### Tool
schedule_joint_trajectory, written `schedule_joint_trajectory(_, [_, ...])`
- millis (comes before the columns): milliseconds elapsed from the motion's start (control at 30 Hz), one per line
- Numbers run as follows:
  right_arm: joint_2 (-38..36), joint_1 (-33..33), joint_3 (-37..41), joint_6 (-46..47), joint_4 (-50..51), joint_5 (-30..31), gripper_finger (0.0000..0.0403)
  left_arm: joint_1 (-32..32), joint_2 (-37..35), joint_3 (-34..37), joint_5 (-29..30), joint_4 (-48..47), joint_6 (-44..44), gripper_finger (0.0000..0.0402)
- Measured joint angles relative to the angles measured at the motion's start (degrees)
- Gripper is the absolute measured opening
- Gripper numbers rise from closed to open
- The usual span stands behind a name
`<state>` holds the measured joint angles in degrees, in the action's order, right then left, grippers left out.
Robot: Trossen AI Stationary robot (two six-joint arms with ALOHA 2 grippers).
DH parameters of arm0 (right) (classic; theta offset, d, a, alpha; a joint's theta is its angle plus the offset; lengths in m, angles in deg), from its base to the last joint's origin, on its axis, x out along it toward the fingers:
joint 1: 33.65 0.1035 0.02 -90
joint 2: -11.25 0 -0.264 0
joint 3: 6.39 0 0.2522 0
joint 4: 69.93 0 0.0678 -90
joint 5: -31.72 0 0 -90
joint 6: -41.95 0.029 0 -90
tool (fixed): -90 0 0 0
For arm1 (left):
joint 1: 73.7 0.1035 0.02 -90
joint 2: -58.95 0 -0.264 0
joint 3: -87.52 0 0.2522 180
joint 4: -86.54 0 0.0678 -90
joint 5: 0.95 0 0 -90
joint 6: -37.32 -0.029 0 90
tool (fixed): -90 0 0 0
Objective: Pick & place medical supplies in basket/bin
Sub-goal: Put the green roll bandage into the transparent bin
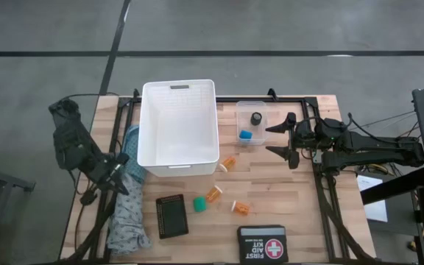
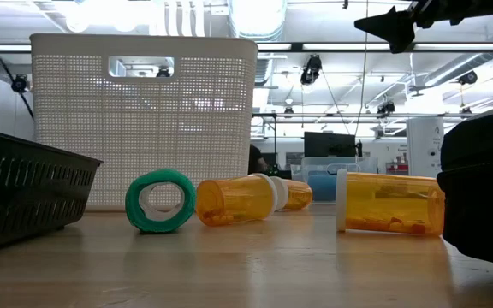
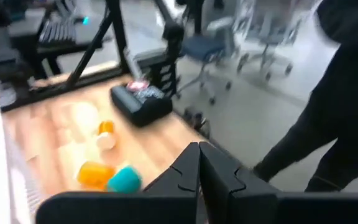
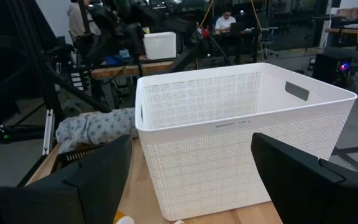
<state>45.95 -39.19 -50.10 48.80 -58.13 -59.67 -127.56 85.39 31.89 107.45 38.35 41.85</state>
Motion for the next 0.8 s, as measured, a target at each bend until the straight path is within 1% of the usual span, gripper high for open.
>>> schedule_joint_trajectory(67, [-0.02, 0.02, 0.0, 0.0, 0.0, 0.0, 0.0327, 0.0, 4.21, -3.44, 0.42, -1.68, -0.02, 0.001])
schedule_joint_trajectory(267, [-0.03, 0.02, 0.0, 0.0, 0.0, 0.0, 0.0327, 0.24, 16.52, -12.57, 0.72, -1.72, -1.99, 0.001])
schedule_joint_trajectory(367, [-0.04, 0.02, 0.0, 0.0, 0.0, 0.0, 0.0327, 1.34, 21.43, -17.0, 0.7, -2.85, -1.67, 0.001])
schedule_joint_trajectory(467, [-0.02, 0.0, 0.0, 0.0, 0.0, 0.0, 0.0327, 3.05, 25.25, -20.6, 0.72, -2.94, 0.51, 0.001])
schedule_joint_trajectory(600, [-0.02, 0.0, 0.07, 0.0, 0.0, 0.0, 0.0327, 6.37, 29.36, -23.94, 0.7, -2.92, 6.0, 0.001])
schedule_joint_trajectory(733, [-0.02, 0.0, 0.07, 0.0, 0.0, 0.0, 0.0327, 10.65, 32.82, -25.33, 0.69, -1.87, 10.45, 0.001])
schedule_joint_trajectory(800, [-0.02, 0.02, 0.07, 0.0, 0.0, 0.0, 0.0327, 13.11, 34.37, -25.4, 0.45, 0.24, 12.37, 0.001])
